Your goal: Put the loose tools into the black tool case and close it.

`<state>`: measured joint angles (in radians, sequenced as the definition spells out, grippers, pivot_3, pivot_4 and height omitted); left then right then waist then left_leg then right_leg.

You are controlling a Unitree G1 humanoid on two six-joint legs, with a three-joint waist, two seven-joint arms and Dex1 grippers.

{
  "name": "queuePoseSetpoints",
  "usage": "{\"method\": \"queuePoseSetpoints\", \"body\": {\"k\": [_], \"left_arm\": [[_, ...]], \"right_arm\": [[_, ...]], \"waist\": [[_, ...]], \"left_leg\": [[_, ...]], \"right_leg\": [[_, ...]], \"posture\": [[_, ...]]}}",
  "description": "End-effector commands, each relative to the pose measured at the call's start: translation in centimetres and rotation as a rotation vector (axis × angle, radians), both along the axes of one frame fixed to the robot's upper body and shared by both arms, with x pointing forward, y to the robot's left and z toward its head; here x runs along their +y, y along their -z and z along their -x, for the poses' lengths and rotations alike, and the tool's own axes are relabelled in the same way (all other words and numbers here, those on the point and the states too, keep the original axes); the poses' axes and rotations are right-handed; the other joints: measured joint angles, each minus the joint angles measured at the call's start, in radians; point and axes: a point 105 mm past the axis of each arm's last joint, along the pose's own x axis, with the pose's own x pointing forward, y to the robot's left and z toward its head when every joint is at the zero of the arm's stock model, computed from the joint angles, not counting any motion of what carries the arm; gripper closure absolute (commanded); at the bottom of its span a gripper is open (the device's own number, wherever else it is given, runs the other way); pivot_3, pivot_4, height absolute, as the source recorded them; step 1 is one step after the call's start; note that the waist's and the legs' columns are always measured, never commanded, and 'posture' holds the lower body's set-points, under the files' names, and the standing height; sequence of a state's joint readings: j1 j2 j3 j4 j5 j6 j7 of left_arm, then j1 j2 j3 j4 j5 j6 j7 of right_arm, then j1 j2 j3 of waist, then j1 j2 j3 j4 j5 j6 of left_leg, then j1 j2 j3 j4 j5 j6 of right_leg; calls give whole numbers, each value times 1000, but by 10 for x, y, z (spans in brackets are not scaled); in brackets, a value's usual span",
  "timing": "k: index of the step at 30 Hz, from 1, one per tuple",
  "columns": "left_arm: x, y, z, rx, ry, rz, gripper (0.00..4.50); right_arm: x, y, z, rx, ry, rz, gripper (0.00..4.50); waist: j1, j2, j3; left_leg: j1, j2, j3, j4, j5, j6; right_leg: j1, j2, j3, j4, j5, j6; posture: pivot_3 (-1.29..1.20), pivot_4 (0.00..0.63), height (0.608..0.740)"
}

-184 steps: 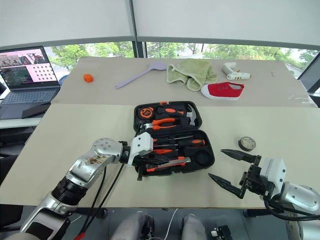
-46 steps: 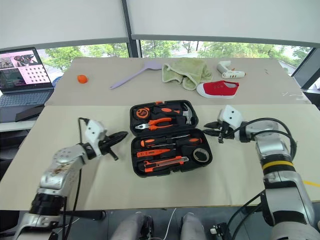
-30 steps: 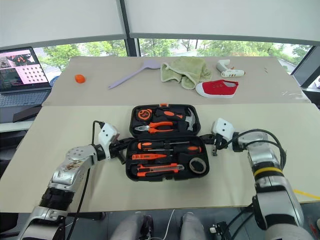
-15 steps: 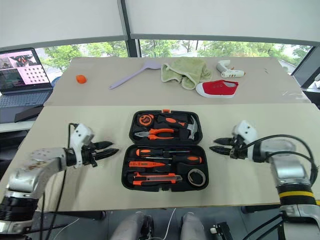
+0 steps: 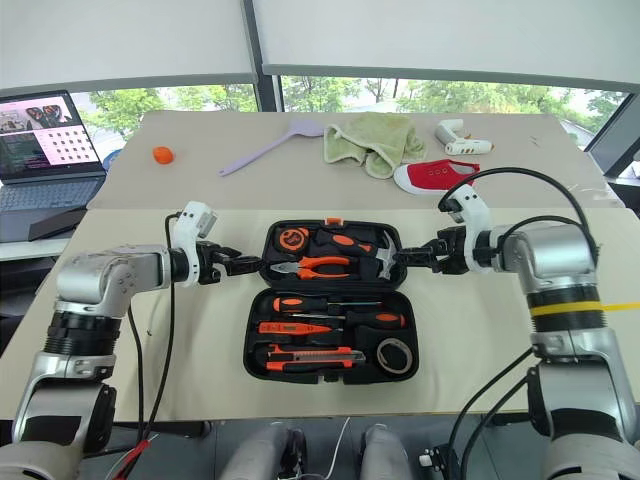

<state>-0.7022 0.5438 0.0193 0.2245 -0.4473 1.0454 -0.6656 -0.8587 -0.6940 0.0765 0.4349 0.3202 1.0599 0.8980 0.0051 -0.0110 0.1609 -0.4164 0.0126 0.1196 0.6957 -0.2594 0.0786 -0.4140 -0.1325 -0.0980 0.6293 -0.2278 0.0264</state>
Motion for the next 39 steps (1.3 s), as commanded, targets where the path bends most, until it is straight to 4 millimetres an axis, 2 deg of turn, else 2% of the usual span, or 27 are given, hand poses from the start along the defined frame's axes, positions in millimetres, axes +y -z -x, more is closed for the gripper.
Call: {"method": "queuePoseSetpoints", "body": {"k": [1,4,7,10,13,15,17,19,21,25,29,30,33,36,39], "left_arm": [[-4,-8,-9,-38,-10,-10,0],[-11,-6,-8,-28,9,20,0],[-18,-4,-7,-14,24,47,0],[-24,-3,-6,-5,40,67,735],[-25,-1,-9,2,26,76,1738],[-24,1,-10,9,18,65,2489],[-23,3,-10,14,15,56,3105],[-24,2,-9,9,19,63,3914],[-25,0,-8,4,19,72,4491],[-30,-3,-5,-14,34,117,4491],[-30,-15,-2,-102,48,188,4491],[-28,-24,0,-181,65,223,4491],[-9,-46,6,-459,58,251,4491],[8,-55,20,-597,30,271,4491],[28,-55,38,-734,-21,254,4491]], "right_arm": [[-4,-5,-13,-43,32,44,83],[-6,0,-17,-30,56,44,790],[-6,5,-17,-13,55,39,1768],[-7,9,-17,4,62,20,2834],[-8,10,-16,16,68,-10,3704],[-8,10,-15,20,70,-17,4461],[-10,12,-14,29,77,-33,4500],[-11,14,-13,36,88,-53,4500],[-12,16,-13,38,102,-66,4500],[-5,11,-14,-33,65,-103,4500],[10,-18,-10,-257,-70,-173,4500],[14,-29,-5,-376,-136,-155,4500],[19,-51,16,-647,-247,-94,4500],[18,-51,38,-822,-325,39,4500],[12,-54,60,-1051,-350,167,4500]], "waist": [[1,0,0],[0,0,0],[-1,0,0],[-1,0,0],[1,0,0],[2,0,0],[3,0,0],[5,0,0],[6,0,0],[6,0,-1],[2,-1,-1],[1,0,-1],[-4,0,0],[-9,0,0],[-15,0,0]], "left_leg": [[0,0,1,0,0,0],[0,0,1,0,0,0],[0,0,1,0,0,0],[2,0,1,0,0,-1],[4,0,0,1,0,-1],[7,0,-1,1,0,-1],[8,0,-1,1,0,-1],[8,0,-1,1,0,-1],[9,0,-1,1,0,-1],[10,0,-1,1,0,-1],[10,0,-1,0,0,-1],[10,0,-1,0,0,-1],[9,0,0,-2,1,-2],[6,1,0,-2,1,-3],[6,2,1,-2,1,-3]], "right_leg": [[0,0,0,0,0,0],[0,0,0,0,0,1],[0,0,0,0,0,1],[2,0,0,0,0,1],[5,0,0,0,0,1],[9,0,0,-1,0,1],[9,0,0,-2,0,1],[9,0,0,-2,0,1],[10,-1,0,-2,0,1],[10,-1,0,-2,0,1],[9,-1,1,-2,0,1],[9,-1,1,-2,0,1],[7,-1,2,-1,0,1],[4,0,2,-1,0,1],[2,1,3,-2,0,1]], "posture": [[0,150,740],[0,150,740],[0,150,740],[0,150,740],[0,150,740],[0,150,740],[0,150,740],[0,150,740],[0,150,740],[0,150,740],[0,150,740],[0,150,740],[0,150,740],[0,150,740],[0,150,740]]}}
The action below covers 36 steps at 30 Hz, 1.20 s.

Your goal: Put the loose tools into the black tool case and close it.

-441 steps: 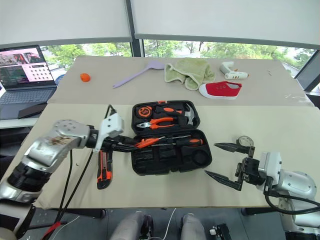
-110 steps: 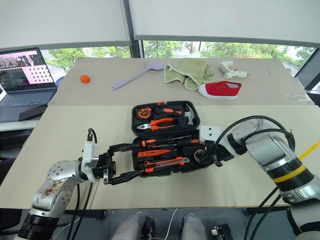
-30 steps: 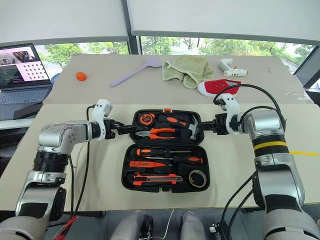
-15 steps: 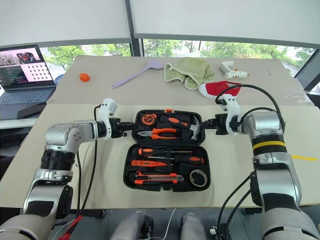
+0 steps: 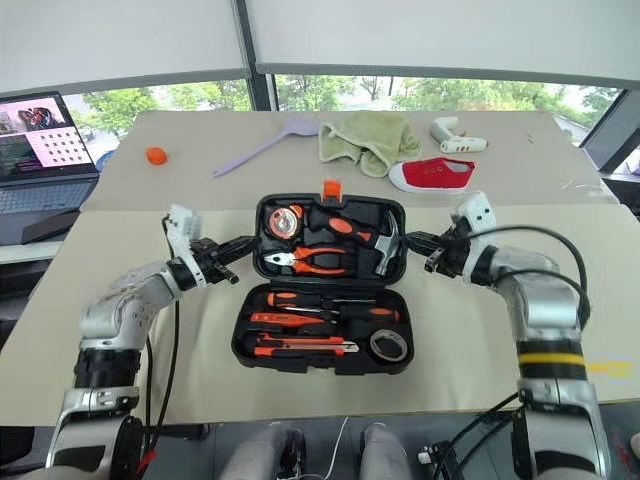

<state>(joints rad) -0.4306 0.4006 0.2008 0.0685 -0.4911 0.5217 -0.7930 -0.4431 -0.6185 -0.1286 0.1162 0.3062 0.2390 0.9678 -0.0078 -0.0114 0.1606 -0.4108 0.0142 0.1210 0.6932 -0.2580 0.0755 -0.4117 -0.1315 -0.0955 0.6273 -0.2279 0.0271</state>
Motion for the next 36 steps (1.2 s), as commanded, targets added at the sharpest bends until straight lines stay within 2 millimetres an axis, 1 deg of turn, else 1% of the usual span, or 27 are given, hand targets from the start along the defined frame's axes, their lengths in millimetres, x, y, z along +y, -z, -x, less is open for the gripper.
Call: {"method": "queuePoseSetpoints", "body": {"k": [1,3,5,7,8,9,11,12,13,14,15,16,18,19,20,21,22,24,25,26,27,30,31,32,34,35,36], "left_arm": [[34,-31,22,-286,-113,15,4491],[37,-21,41,-365,-93,-45,4491],[36,-8,61,-420,-50,-125,4491],[35,3,75,-416,-23,-163,4491],[36,8,80,-400,-16,-166,4491],[38,14,85,-379,-14,-171,4491],[42,28,98,-348,5,-219,3781],[44,33,103,-326,6,-222,3567],[46,36,105,-313,5,-220,3128],[50,41,110,-298,-5,-238,2662],[55,43,112,-293,-23,-253,2326],[61,46,113,-283,-45,-266,1931],[72,48,113,-256,-69,-278,1303],[77,49,111,-237,-81,-275,928],[82,50,109,-215,-85,-284,719],[85,50,106,-204,-87,-296,668],[85,49,103,-199,-76,-299,668],[81,47,96,-196,-40,-310,668],[78,44,90,-201,-28,-309,668],[73,41,82,-198,-10,-309,668],[67,36,73,-217,7,-323,930],[44,24,48,-238,72,-338,1727],[36,24,40,-234,98,-352,2095],[30,23,35,-237,118,-367,2501],[18,25,22,-228,153,-399,3106],[14,27,16,-226,164,-421,3514],[11,30,13,-219,176,-442,3893]], "right_arm": [[0,-32,32,-403,-59,149,4500],[-3,-21,46,-477,-62,222,4500],[1,-3,68,-535,-133,335,4500],[5,10,87,-606,-219,424,4500],[3,13,91,-632,-229,445,4500],[2,22,98,-632,-256,465,4500],[3,43,114,-607,-329,489,4500],[2,53,121,-561,-352,485,4500],[2,59,124,-532,-362,479,4500],[2,65,128,-525,-371,483,4125],[1,68,130,-526,-370,485,3744],[-1,70,130,-521,-358,491,3489],[-7,70,128,-537,-323,511,2878],[-11,69,126,-541,-296,516,2438],[-15,66,126,-544,-281,523,2259],[-18,66,127,-534,-275,524,1832],[-23,65,128,-488,-253,506,1476],[-27,65,132,-403,-243,463,1476],[-28,70,137,-310,-255,433,1476],[-27,67,140,-278,-257,401,1476],[-25,67,144,-197,-259,355,2033],[-5,73,162,-33,-352,279,2927],[3,76,168,3,-388,272,3195],[9,80,172,45,-408,267,3602],[17,94,170,114,-399,307,4264],[20,101,167,144,-379,322,4500],[23,106,164,159,-363,334,4500]], "waist": [[-3,0,0],[-5,0,0],[-5,0,0],[-4,0,0],[-4,0,0],[-5,0,0],[-5,0,0],[-4,0,0],[-2,0,0],[1,0,0],[6,0,0],[10,0,0],[12,0,0],[12,0,0],[13,0,0],[14,0,0],[16,0,0],[23,0,0],[25,0,0],[28,0,0],[31,0,0],[38,-1,0],[39,-2,-1],[38,-2,-1],[32,-2,-1],[30,-2,-1],[27,-2,-1]], "left_leg": [[0,0,0,0,0,0],[1,0,1,0,0,0],[2,0,1,0,0,0],[6,1,1,-1,-1,0],[8,1,1,-1,-2,0],[10,1,1,-1,-2,0],[10,2,1,-1,-8,-7],[11,2,1,-1,-8,-6],[12,2,0,-1,-8,-6],[12,2,0,-1,-8,-5],[12,2,-1,0,-9,-4],[12,2,-1,1,-9,-4],[11,2,-1,1,-10,-3],[12,2,-1,1,-10,-2],[12,2,-1,1,-12,1],[12,2,-1,1,-13,2],[12,2,-1,1,-13,2],[12,2,-1,1,-12,1],[12,2,-2,2,-11,-1],[12,1,-2,2,-10,-2],[12,1,-2,2,-10,-2],[11,1,-3,2,-12,1],[10,1,-3,2,-13,2],[10,1,-3,2,-12,2],[10,1,-2,2,-11,2],[10,1,-2,2,-9,0],[10,1,-1,2,-8,1]], "right_leg": [[0,0,0,0,0,0],[0,0,1,-2,0,0],[1,0,1,-2,0,0],[4,0,2,-3,-1,-1],[6,-1,2,-3,-1,-1],[8,-1,3,-3,-2,-1],[8,-1,3,-2,-1,-1],[8,-2,3,-2,-1,-1],[9,-2,3,-2,-1,-1],[9,-3,3,-2,-2,-2],[9,-3,3,-1,-2,-2],[8,-4,2,-1,-2,-2],[7,-7,2,-2,-2,-2],[7,-8,2,-2,-2,-2],[7,-9,2,-1,-2,-2],[7,-10,2,-1,-2,-2],[7,-11,1,-1,-2,-2],[6,-12,0,-1,-2,-2],[6,-12,-1,-1,-2,-2],[6,-13,-1,-2,-2,-2],[7,-14,-1,-2,-2,-2],[8,-14,-1,-2,-1,-1],[9,-14,-1,-2,-1,-2],[9,-14,-1,-1,-1,-2],[9,-12,-1,-1,-1,-2],[9,-8,-1,-1,-1,-2],[9,-8,-1,-1,-1,-2]], "posture": [[0,150,740],[0,150,740],[0,150,740],[0,150,740],[0,150,740],[0,150,740],[0,150,740],[0,150,740],[0,150,740],[0,150,740],[0,150,740],[0,150,740],[0,150,740],[0,150,740],[0,150,740],[0,150,740],[0,150,740],[0,150,740],[0,150,740],[0,150,740],[0,150,740],[0,150,740],[0,150,740],[0,150,740],[0,150,740],[0,150,740],[0,150,740]]}}
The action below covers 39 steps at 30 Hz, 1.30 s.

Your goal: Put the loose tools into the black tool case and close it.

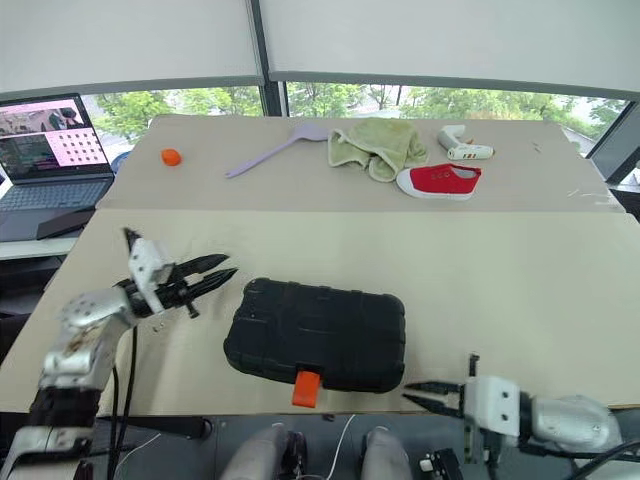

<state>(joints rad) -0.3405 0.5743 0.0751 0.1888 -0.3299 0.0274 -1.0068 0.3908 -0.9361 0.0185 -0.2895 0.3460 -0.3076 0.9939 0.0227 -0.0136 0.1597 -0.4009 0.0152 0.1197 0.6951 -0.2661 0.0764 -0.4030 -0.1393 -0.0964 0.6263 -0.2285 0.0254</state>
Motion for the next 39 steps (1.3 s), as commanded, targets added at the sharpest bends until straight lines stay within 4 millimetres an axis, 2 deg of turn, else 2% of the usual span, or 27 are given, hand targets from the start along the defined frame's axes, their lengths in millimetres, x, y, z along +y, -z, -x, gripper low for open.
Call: {"method": "queuePoseSetpoints", "body": {"k": [1,2,6,11,12,18,21,24,26,28,30,32,34,36,39], "left_arm": [[-10,13,-12,39,33,-91,4317],[-13,18,-14,71,48,-100,4484],[-22,31,-10,173,127,-110,4484],[-28,39,-1,218,149,-89,4484],[-29,40,-1,224,140,-77,4484],[-33,31,0,150,65,6,4484],[-32,27,-1,137,24,41,4484],[-20,12,-6,85,-33,54,4484],[-12,-3,-12,49,-50,52,4484],[-14,-30,-16,2,-17,98,4484],[-29,-56,-12,-1,99,150,4484],[-41,-68,-5,7,201,152,4484],[-73,-65,10,100,377,76,4484],[-97,-46,19,187,474,-33,4484],[-117,-9,6,244,386,-172,4484]], "right_arm": [[15,13,-11,45,49,51,4500],[20,14,-16,30,59,61,4500],[27,7,-39,-27,155,20,4500],[13,-5,-77,-121,298,7,4500],[9,-8,-84,-139,326,5,4500],[-5,-21,-123,-220,433,-32,4500],[-10,-20,-132,-228,446,-22,4500],[-21,-20,-140,-227,463,-5,4500],[-27,-22,-141,-221,470,-5,4500],[-32,-24,-137,-195,471,-33,4500],[-34,-24,-125,-146,455,-75,4500],[-34,-24,-114,-104,435,-107,4500],[-32,-18,-93,-46,404,-127,4500],[-28,-16,-78,-7,399,-155,4500],[-20,-28,-70,-20,397,-209,4500]], "waist": [[-5,0,0],[-8,0,0],[-21,-12,0],[-26,-12,0],[-25,-12,0],[-9,-10,2],[-8,-10,2],[-11,-10,2],[-12,-10,2],[-9,-10,2],[-4,-10,2],[-1,-10,2],[-2,-9,2],[-2,-9,2],[-9,-8,1]], "left_leg": [[-1,0,0,0,3,5],[-2,0,0,0,3,5],[-2,4,-1,0,4,4],[-1,12,0,1,3,3],[-1,13,0,1,-1,-3],[-5,11,1,2,5,-10],[-9,11,1,2,9,-2],[-14,11,4,2,10,-3],[-15,11,5,2,10,-3],[-14,11,5,2,10,-3],[-15,11,4,2,11,-3],[-15,11,4,2,11,-2],[-15,10,4,2,11,-2],[-14,9,4,2,11,-2],[-13,6,4,2,11,-2]], "right_leg": [[-1,1,0,0,0,0],[-1,1,0,0,0,0],[-2,8,1,0,1,-2],[-2,10,1,-1,4,-7],[-3,10,1,-2,5,-8],[-6,10,0,0,6,-9],[-10,11,0,2,6,-9],[-16,12,1,3,6,-9],[-17,13,1,3,6,-9],[-17,14,1,3,6,-9],[-17,14,0,3,6,-9],[-16,14,0,3,6,-9],[-15,14,1,2,6,-8],[-14,14,1,2,5,-7],[-14,14,3,3,4,-6]], "posture": [[0,150,740],[0,150,740],[0,150,740],[0,150,740],[0,150,740],[0,150,740],[0,150,740],[0,150,740],[0,150,740],[0,150,740],[0,150,740],[0,150,740],[0,150,740],[0,150,740],[0,150,740]]}}
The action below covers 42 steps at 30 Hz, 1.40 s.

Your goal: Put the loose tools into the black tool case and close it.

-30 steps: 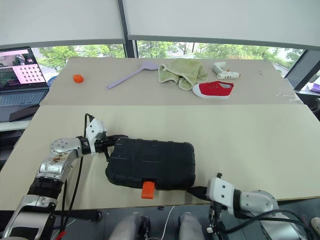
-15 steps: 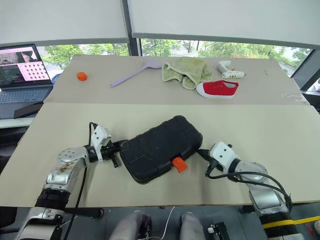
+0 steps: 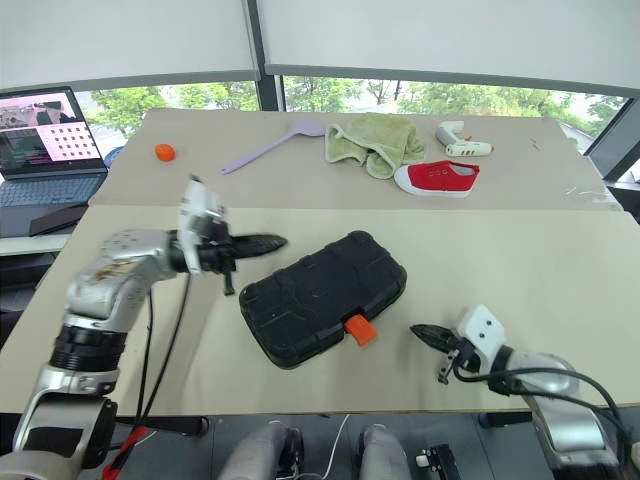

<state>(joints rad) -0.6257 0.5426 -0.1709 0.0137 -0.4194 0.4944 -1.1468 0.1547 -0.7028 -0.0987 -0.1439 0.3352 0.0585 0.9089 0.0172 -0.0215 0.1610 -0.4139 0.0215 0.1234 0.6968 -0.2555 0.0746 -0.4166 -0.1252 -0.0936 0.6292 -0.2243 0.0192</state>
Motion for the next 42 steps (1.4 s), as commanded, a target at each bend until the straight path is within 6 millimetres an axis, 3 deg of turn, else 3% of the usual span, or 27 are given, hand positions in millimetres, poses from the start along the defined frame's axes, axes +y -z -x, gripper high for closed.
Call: {"method": "queuePoseSetpoints", "body": {"k": [1,5,8,11,20,24,31,38,42], "left_arm": [[-25,38,-5,19,-19,-150,4484],[-47,66,11,89,52,-228,4484],[-47,95,18,125,61,-321,4484],[-44,112,26,162,66,-364,4484],[-43,105,19,174,21,-330,4484],[-40,103,19,174,15,-330,4484],[-36,102,21,182,4,-331,4484],[-37,102,22,184,7,-325,4484],[-38,103,24,186,15,-326,4484]], "right_arm": [[10,-36,3,-115,-5,-69,4500],[21,-50,11,-147,-37,-77,4500],[35,-57,18,-147,-78,-91,4500],[50,-60,22,-119,-125,-107,4500],[73,-49,21,-86,-192,-141,4500],[78,-33,18,-91,-217,-108,4500],[72,-24,13,-107,-193,-97,4500],[62,1,23,-3,-172,-56,4500],[60,12,18,18,-130,-42,4500]], "waist": [[-7,-1,0],[2,5,-3],[16,6,-5],[20,8,-18],[21,8,-33],[21,8,-33],[20,8,-33],[20,8,-33],[20,8,-33]], "left_leg": [[0,-1,0,0,0,0],[4,-1,-2,0,0,1],[11,-2,-6,0,-6,11],[12,-3,-7,0,-8,13],[16,-3,-8,-1,-10,15],[16,-3,-8,-1,-9,15],[16,-3,-8,-1,-9,15],[16,-3,-8,-2,-10,15],[16,-3,-8,-2,-10,15]], "right_leg": [[-1,0,1,0,0,0],[3,0,2,1,0,0],[13,-2,-1,-2,-2,2],[14,-5,1,-3,-2,3],[14,-7,1,-5,-3,3],[14,-7,0,-5,-3,3],[14,-7,1,-5,-3,3],[14,-7,1,-5,-4,3],[13,-8,1,-5,-4,2]], "posture": [[0,150,740],[0,150,740],[0,150,740],[0,150,740],[0,150,740],[0,150,740],[0,150,740],[0,150,740],[0,150,740]]}}
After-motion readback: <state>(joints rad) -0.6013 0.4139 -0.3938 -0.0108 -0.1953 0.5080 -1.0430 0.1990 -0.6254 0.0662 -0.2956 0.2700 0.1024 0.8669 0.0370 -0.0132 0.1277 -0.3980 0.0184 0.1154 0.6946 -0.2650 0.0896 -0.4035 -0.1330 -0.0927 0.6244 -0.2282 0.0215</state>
